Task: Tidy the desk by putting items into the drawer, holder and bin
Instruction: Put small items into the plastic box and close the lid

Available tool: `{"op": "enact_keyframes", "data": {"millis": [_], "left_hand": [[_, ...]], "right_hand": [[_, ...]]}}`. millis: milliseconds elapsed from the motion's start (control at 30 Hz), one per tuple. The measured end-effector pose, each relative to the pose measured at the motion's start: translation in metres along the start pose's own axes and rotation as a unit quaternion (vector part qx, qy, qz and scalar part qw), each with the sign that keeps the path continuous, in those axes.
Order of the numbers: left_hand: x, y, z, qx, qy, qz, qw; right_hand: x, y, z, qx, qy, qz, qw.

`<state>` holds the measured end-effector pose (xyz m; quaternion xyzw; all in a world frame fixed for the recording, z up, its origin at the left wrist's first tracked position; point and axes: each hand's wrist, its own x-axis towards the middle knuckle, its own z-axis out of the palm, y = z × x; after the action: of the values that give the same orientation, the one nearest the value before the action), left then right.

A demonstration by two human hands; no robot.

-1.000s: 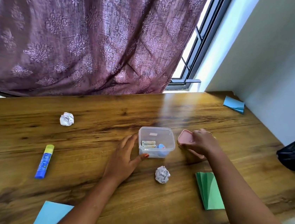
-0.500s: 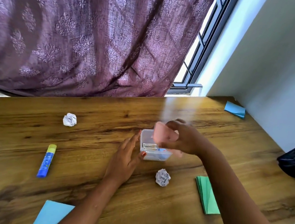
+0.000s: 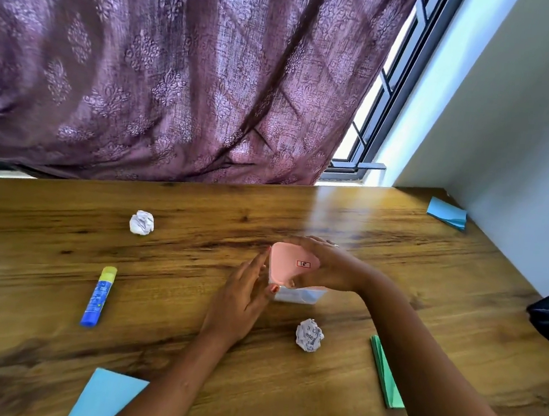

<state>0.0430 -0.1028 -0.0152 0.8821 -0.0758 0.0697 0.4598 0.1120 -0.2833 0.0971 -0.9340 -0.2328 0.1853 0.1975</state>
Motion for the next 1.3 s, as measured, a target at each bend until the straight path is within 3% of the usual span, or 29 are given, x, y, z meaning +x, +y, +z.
{"op": "enact_keyframes", "data": {"millis": [200,333,500,600,867,1000,1133,1233,1300], "left_hand": [[0.003,0.0,-0.001,-0.058,0.004,-0.004,0.998],[0.023,0.019,-0.004,-0.213,0.044,-0.114,0.969],[0.06,0.049,-0.003,-0.063,0.055,-0.215,0.973],[0.062,0.053,0.001,-0.006,0.068,-0.218,0.974],[0.06,0.052,0.005,-0.031,0.101,-0.203,0.973],[0.057,0.052,0.006,-0.05,0.125,-0.191,0.972],[0.057,0.052,0.007,-0.072,0.141,-0.175,0.972],[0.058,0.051,0.008,-0.078,0.151,-0.176,0.97],[0.058,0.049,0.01,-0.087,0.155,-0.179,0.968]], "right_hand": [[0.006,-0.002,-0.003,0.004,-0.039,0.005,0.999],[0.008,0.0,-0.003,0.002,-0.056,0.01,0.998],[0.009,0.002,-0.005,0.011,-0.056,0.014,0.998],[0.011,0.004,-0.003,0.04,-0.049,0.014,0.998],[0.015,0.008,0.034,-0.042,0.16,0.087,0.982],[0.02,0.013,0.043,-0.026,0.216,0.082,0.973],[0.024,0.019,0.047,0.078,0.263,0.113,0.955],[0.021,0.02,0.05,0.286,0.296,0.159,0.897],[0.02,0.02,0.05,0.353,0.293,0.173,0.872]]}}
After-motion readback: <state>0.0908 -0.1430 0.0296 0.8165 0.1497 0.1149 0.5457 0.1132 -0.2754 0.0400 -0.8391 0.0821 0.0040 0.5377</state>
